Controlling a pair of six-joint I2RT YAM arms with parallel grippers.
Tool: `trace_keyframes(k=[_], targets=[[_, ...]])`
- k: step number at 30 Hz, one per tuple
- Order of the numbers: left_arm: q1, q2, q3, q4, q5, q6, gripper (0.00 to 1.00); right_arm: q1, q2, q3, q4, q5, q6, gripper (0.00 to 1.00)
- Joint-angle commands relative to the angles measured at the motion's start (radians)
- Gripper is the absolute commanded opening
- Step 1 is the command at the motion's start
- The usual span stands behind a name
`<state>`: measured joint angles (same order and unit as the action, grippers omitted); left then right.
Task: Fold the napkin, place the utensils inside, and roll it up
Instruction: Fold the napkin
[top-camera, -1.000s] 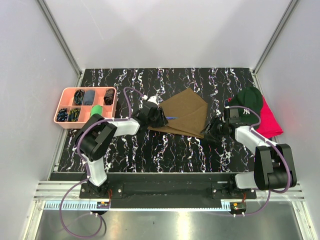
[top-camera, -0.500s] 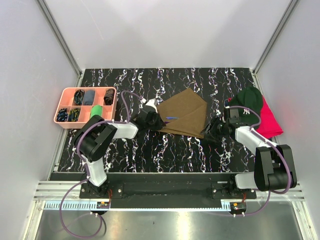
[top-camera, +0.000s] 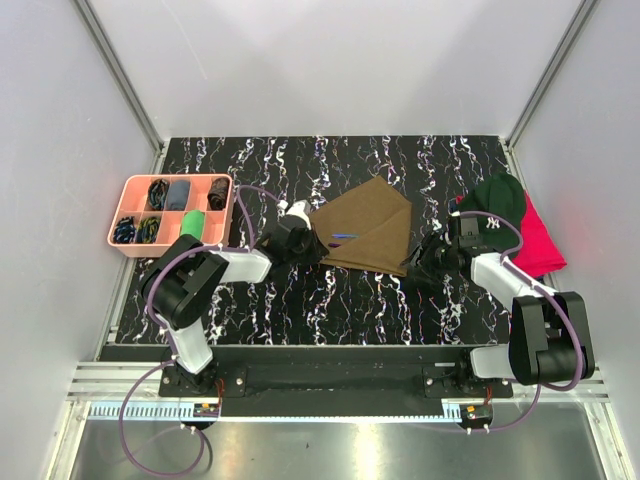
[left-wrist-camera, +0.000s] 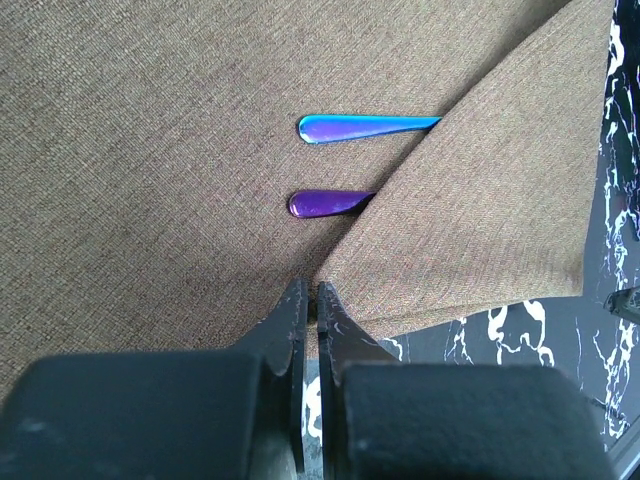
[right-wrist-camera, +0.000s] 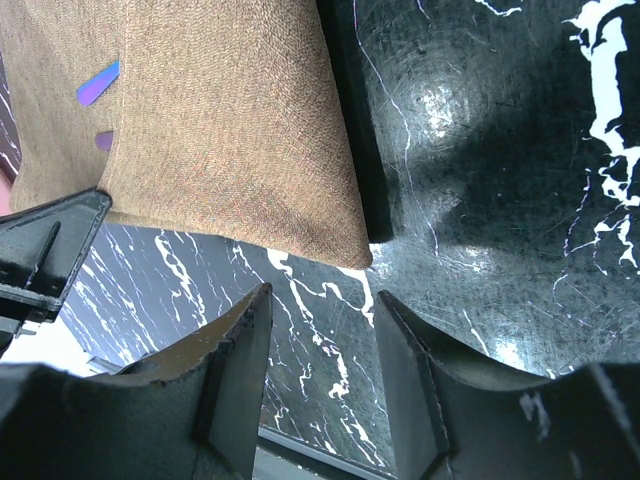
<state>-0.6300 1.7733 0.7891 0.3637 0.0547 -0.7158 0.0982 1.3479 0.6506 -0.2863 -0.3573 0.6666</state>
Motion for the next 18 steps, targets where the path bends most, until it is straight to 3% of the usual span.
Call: trace_keyframes(k=[1, 3, 5, 10, 13, 18], targets=[[0.004, -0.032, 0.005, 0.049, -0.01, 0.006, 0.0, 0.006, -0.029, 0.006, -0.002, -0.006, -0.01, 0.54], [0.006, -0.028, 0.018, 0.035, -0.007, 0.012, 0.0, 0.005, -0.032, 0.004, -0.002, -0.008, -0.009, 0.54], [0.006, -0.029, 0.027, 0.024, -0.01, 0.019, 0.07, 0.006, -0.036, 0.004, -0.002, -0.008, -0.007, 0.54], [0.033, -0.086, 0.038, -0.023, -0.052, 0.05, 0.49, 0.006, -0.047, 0.012, -0.004, -0.008, -0.004, 0.56], [0.068, -0.156, 0.032, -0.074, -0.098, 0.068, 0.64, 0.006, -0.052, 0.021, -0.004, -0.009, -0.007, 0.56], [0.14, -0.3, -0.045, -0.15, -0.194, 0.066, 0.73, 0.005, -0.052, 0.034, -0.007, -0.012, -0.012, 0.57]])
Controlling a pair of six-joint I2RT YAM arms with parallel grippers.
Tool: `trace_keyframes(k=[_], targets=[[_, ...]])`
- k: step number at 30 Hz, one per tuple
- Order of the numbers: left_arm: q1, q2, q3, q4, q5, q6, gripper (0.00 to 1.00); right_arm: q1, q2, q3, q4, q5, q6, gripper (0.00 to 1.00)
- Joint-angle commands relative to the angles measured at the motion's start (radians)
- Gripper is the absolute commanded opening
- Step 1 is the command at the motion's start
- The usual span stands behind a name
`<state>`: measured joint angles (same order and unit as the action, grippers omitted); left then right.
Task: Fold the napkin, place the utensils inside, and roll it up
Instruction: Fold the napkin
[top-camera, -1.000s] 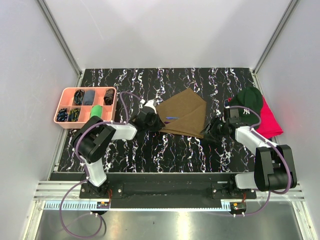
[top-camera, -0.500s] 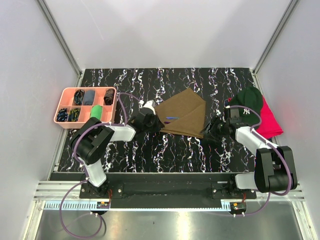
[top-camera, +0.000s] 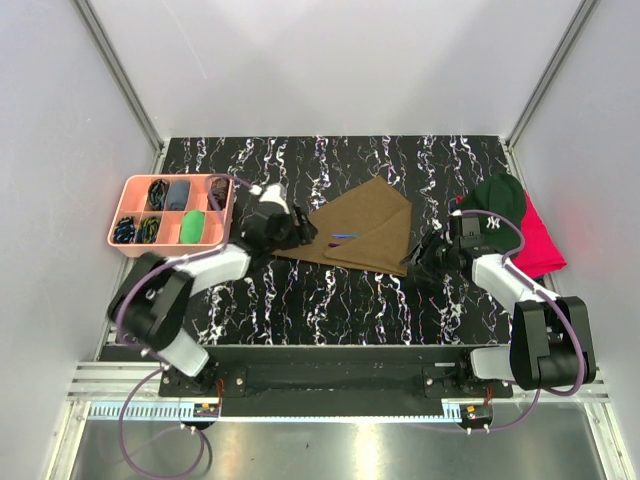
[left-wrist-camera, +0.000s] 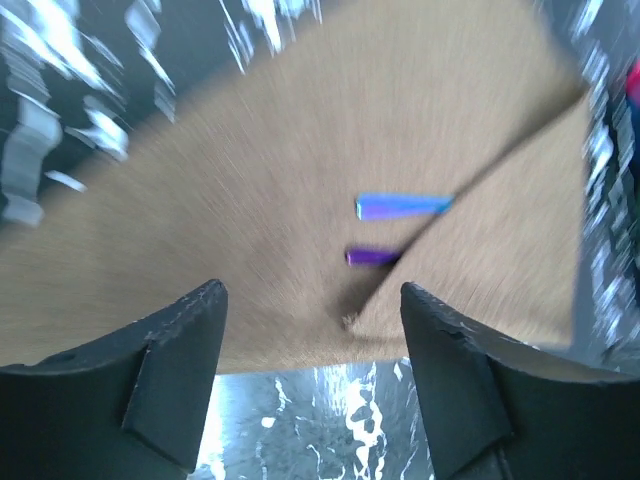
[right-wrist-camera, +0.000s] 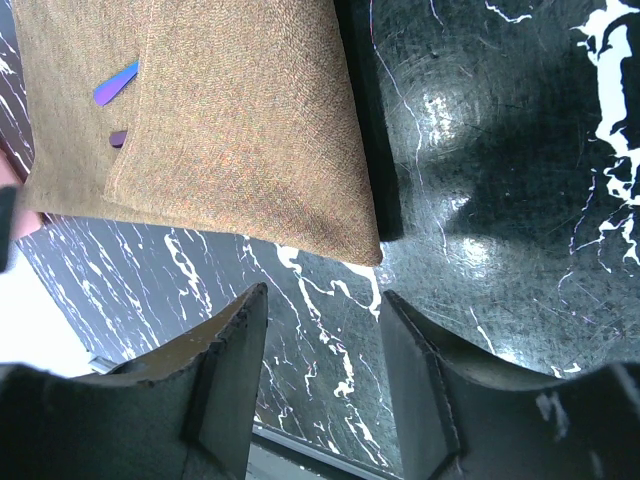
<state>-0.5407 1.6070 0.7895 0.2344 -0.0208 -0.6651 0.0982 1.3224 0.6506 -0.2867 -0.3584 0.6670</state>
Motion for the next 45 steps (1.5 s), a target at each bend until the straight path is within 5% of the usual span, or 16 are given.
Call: trace_keyframes(k=[1, 6, 16, 34, 45], targets=[[0.065, -0.178, -0.065, -0.026, -0.125, 0.006, 0.73, 0.006, -0.023, 0.035, -0.005, -0.011, -0.017, 0.57], [0.152, -0.263, -0.199, -0.023, -0.155, -0.12, 0.65, 0.006, -0.019, 0.046, -0.003, -0.019, -0.029, 0.57], [0.157, -0.282, -0.299, -0.083, -0.33, -0.43, 0.52, 0.008, -0.012, 0.031, -0.003, -0.034, -0.049, 0.58], [0.188, -0.101, -0.363, 0.147, -0.327, -0.553, 0.45, 0.006, 0.0, 0.024, -0.005, -0.047, -0.058, 0.59], [0.208, -0.058, -0.355, 0.169, -0.314, -0.556, 0.3, 0.006, 0.003, 0.021, -0.003, -0.05, -0.063, 0.59]])
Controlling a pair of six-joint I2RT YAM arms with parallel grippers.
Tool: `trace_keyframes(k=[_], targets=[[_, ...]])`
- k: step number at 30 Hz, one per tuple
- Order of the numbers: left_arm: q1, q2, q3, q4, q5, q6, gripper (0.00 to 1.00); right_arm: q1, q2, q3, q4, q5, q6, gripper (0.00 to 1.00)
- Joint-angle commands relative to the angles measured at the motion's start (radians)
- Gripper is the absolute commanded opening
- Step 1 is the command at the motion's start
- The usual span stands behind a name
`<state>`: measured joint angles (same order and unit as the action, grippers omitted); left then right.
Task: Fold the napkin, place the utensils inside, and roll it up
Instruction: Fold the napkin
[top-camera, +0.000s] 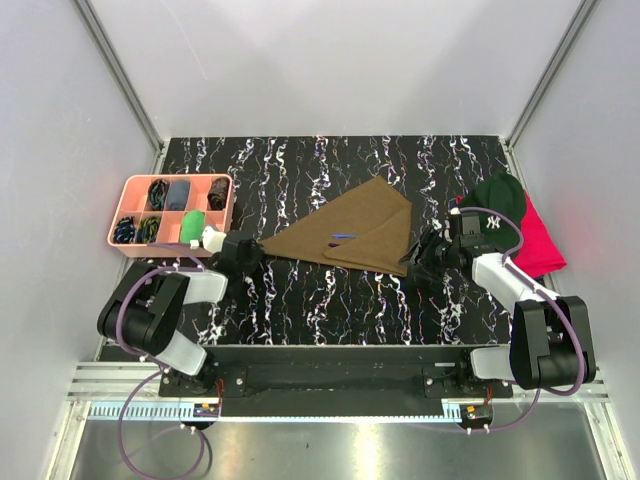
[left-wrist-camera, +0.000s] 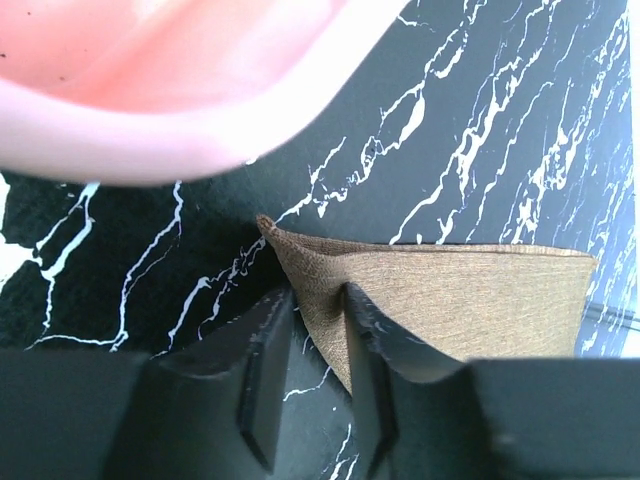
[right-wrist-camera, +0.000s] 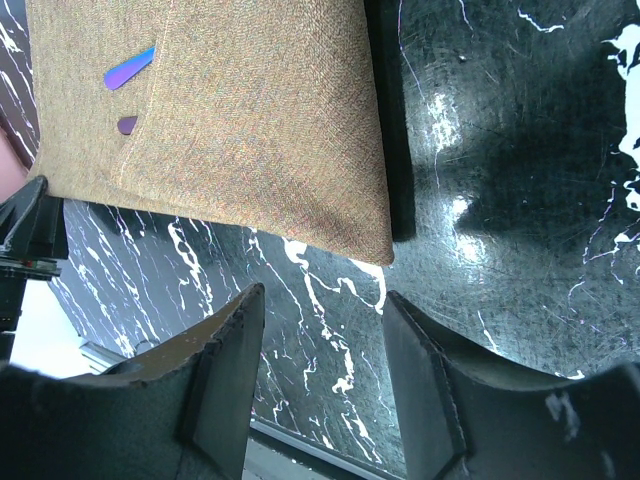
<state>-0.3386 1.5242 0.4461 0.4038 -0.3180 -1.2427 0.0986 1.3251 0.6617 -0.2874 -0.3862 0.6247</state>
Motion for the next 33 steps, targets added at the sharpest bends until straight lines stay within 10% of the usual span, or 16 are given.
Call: trace_keyframes(k=[1, 8, 18, 33], targets=[[0.006, 0.027, -0.007, 0.001, -0.018, 0.043, 0.26, 0.004, 0.0, 0.01, -0.004, -0.023, -0.02, 0.59], [0.006, 0.054, 0.009, 0.046, -0.004, 0.179, 0.0, 0.006, -0.007, 0.01, -0.004, -0.022, -0.02, 0.59], [-0.049, 0.021, 0.081, 0.233, 0.129, 0.515, 0.0, 0.006, -0.02, 0.007, -0.004, -0.025, -0.02, 0.59], [-0.442, 0.166, 0.394, 0.194, 0.234, 0.858, 0.0, 0.004, -0.081, -0.022, -0.015, -0.002, -0.002, 0.59]])
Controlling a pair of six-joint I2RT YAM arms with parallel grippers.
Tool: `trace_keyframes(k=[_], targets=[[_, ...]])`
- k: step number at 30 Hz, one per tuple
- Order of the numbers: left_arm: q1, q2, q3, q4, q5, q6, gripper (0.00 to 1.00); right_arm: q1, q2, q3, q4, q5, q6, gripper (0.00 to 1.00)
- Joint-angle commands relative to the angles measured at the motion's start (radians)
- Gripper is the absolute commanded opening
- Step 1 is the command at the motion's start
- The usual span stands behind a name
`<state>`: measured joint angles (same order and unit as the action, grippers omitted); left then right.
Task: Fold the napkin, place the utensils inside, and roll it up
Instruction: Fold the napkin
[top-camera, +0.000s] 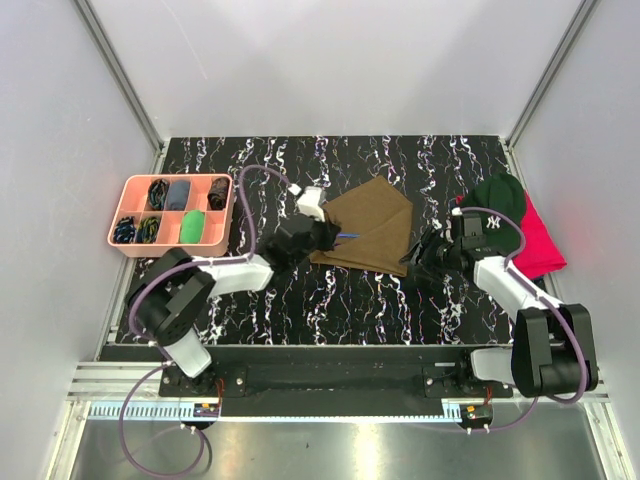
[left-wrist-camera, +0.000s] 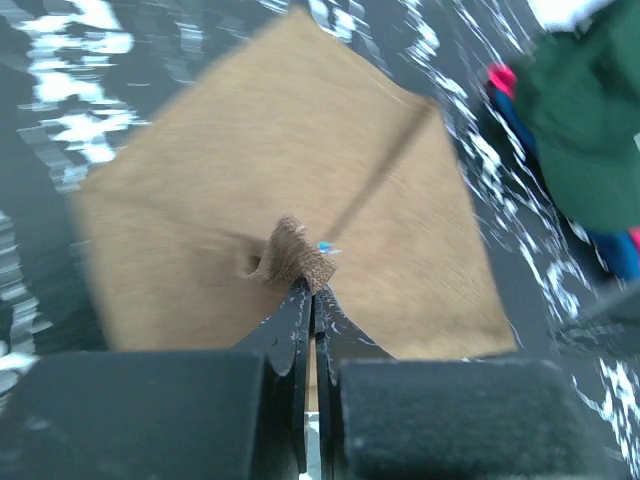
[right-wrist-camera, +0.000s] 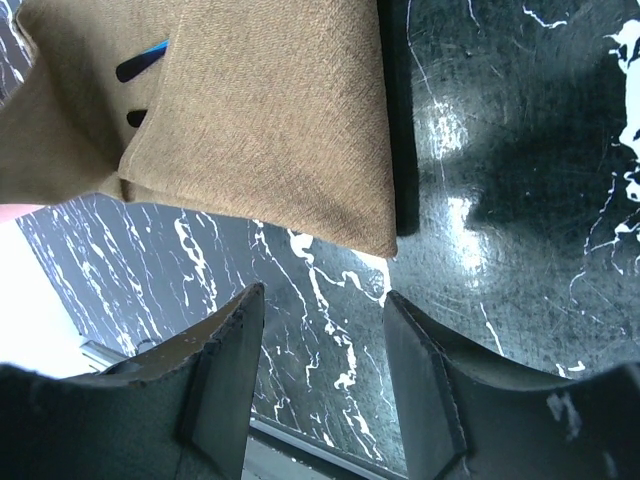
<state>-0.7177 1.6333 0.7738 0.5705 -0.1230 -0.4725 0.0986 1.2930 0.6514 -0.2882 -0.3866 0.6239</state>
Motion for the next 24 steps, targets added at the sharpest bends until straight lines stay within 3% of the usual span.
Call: trace_keyframes(k=[1, 10, 24], targets=[[-0.077, 0.077, 0.074, 0.029, 0.042, 0.09, 0.0, 0.004, -0.061, -0.013, -0.016, 0.003, 0.002, 0.59], [-0.209, 0.167, 0.17, 0.045, 0.082, 0.104, 0.0, 0.004, -0.109, -0.024, -0.028, 0.037, 0.013, 0.6], [-0.255, 0.267, 0.26, 0.032, 0.115, 0.113, 0.0, 0.004, -0.143, -0.045, -0.039, 0.045, 0.022, 0.6]])
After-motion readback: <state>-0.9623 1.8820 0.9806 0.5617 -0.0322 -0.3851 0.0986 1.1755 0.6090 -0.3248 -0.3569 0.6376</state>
